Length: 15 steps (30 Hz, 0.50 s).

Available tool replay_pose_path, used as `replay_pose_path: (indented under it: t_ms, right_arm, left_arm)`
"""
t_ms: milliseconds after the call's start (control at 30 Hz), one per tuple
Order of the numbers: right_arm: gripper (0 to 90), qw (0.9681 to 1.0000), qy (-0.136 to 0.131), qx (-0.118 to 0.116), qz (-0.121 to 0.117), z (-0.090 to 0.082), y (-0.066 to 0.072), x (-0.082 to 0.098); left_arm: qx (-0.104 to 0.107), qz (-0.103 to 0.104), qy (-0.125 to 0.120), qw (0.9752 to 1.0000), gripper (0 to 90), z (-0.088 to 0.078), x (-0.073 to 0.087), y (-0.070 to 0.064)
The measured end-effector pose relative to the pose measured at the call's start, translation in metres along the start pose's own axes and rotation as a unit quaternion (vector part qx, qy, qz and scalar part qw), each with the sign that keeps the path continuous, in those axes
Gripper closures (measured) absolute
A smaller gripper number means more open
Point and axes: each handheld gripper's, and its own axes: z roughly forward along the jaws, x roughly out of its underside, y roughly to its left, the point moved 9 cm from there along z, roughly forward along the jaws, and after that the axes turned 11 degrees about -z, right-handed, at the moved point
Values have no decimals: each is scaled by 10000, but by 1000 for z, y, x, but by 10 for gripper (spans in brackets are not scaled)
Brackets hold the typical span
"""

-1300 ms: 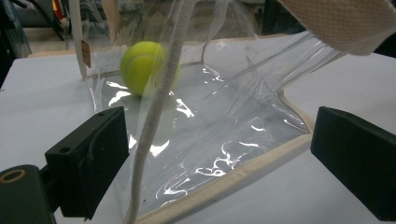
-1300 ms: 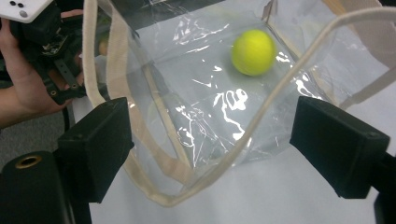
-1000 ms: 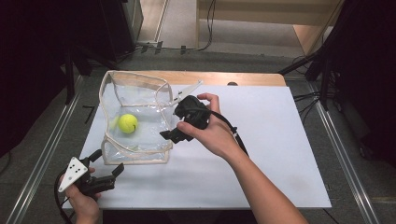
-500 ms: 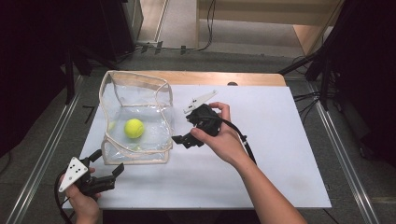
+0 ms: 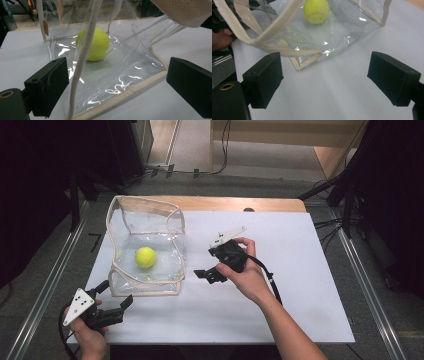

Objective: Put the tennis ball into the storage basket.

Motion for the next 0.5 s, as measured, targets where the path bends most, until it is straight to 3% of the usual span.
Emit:
replay_pose_path:
  t_ms: [333, 500]
  right_arm:
    - [108, 9996, -106, 89, 239, 5, -7, 32]
    - [108, 9992, -252, 118, 288, 2, -10, 40]
  left_arm:
    - [-18, 3, 10, 10000, 44, 0, 0, 0]
    - [-22, 6, 12, 10000, 44, 0, 0, 0]
